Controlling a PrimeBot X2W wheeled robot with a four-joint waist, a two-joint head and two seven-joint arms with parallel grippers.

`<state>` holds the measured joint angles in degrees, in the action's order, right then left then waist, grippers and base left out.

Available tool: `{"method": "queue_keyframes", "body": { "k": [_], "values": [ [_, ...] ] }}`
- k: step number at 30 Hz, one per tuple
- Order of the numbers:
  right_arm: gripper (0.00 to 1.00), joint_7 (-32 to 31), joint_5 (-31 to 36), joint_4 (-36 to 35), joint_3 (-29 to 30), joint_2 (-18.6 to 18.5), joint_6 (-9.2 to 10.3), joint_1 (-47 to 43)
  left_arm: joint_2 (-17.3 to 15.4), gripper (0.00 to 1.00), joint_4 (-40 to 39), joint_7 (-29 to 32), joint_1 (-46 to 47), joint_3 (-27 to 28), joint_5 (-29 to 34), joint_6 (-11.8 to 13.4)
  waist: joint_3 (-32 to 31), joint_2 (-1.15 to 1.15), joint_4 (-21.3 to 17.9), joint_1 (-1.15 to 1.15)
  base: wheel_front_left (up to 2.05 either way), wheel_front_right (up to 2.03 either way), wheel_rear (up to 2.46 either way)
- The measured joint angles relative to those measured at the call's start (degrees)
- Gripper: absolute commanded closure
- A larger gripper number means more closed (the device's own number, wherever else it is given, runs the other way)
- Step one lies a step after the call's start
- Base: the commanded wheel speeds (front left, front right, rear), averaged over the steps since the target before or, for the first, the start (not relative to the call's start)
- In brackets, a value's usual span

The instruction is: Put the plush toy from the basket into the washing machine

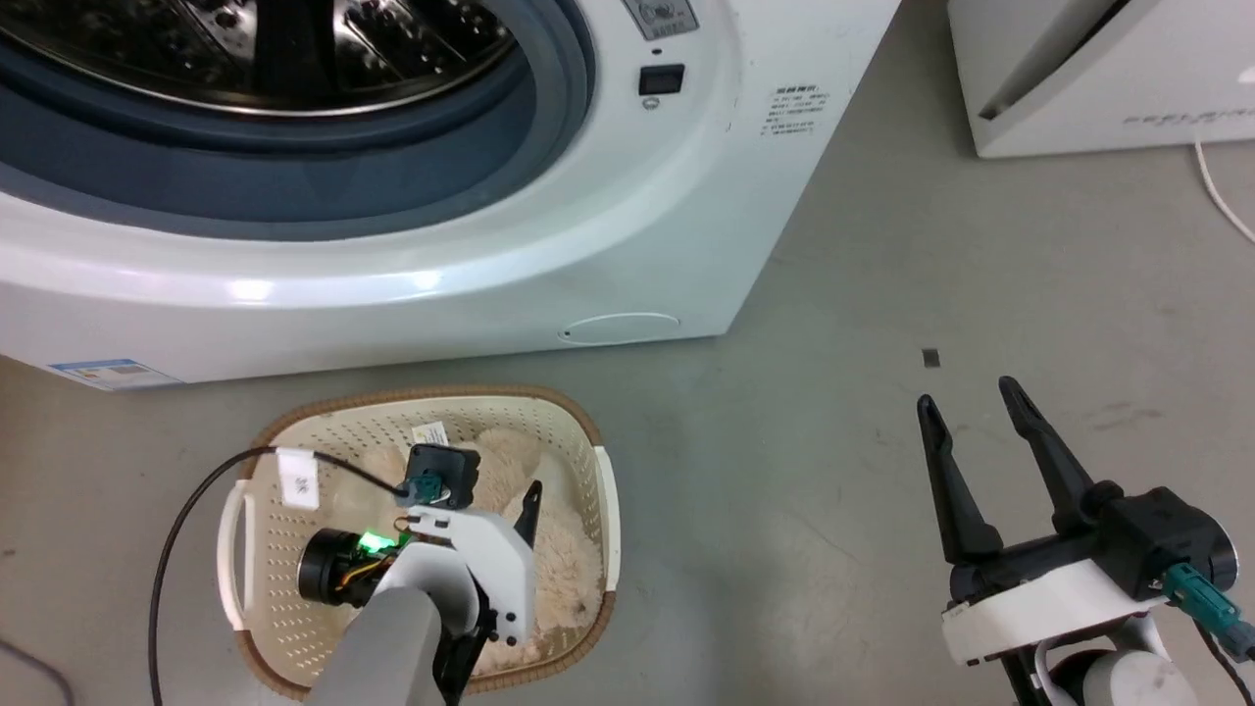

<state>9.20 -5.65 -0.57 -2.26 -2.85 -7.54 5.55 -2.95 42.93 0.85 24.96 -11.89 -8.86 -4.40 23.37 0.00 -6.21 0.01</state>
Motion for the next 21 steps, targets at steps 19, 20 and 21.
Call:
{"method": "queue_keyframes", "body": {
  "k": [19,20,21],
  "values": [
    [0.00,2.1,-2.9,-0.2,-1.5,0.0,0.00,2.2,-0.1,0.00,13.7,7.0,10.5,-4.8,-3.4,-0.8,8.5,0.00,-2.6,0.00,0.00,0.00,0.00],
    [0.00,2.1,-3.1,-0.2,-1.5,0.0,0.01,2.3,-0.1,0.00,14.4,7.3,11.1,-4.9,-3.7,-0.8,9.0,0.00,-2.7,0.00,0.00,0.00,0.00],
    [0.00,2.3,-3.1,-0.2,-1.6,0.0,0.00,2.5,-0.1,0.00,15.0,7.7,11.6,-5.1,-4.0,-0.7,9.5,0.00,-2.8,-0.01,0.00,0.00,0.00]
  ]
}}
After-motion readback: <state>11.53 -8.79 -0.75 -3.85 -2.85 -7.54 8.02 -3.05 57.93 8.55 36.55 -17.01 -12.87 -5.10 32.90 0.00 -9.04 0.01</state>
